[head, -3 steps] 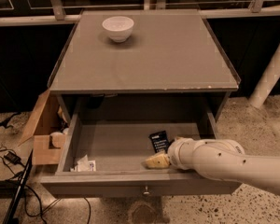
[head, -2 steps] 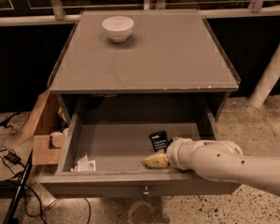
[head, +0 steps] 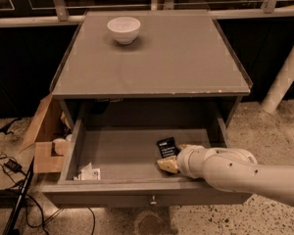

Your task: Pick rxbar blueberry from top drawer and place on counter

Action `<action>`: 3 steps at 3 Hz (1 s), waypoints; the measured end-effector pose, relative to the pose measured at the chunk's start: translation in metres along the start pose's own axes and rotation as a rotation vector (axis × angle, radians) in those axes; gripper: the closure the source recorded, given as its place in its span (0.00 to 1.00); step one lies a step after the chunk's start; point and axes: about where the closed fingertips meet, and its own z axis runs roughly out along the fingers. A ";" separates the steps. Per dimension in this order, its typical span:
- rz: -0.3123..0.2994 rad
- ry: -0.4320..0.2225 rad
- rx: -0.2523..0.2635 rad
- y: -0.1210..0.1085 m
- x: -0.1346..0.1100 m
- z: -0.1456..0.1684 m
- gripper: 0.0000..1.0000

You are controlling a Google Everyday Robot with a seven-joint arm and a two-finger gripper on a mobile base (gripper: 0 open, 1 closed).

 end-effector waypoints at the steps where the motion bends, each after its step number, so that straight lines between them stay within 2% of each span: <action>1: -0.035 0.001 0.017 -0.003 -0.004 -0.009 0.90; 2: -0.072 0.010 0.031 -0.005 -0.009 -0.022 1.00; 3: -0.073 0.010 0.030 -0.004 -0.009 -0.022 1.00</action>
Offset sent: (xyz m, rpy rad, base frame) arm -0.0113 -0.0154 0.0340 -0.1049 -0.0428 0.0435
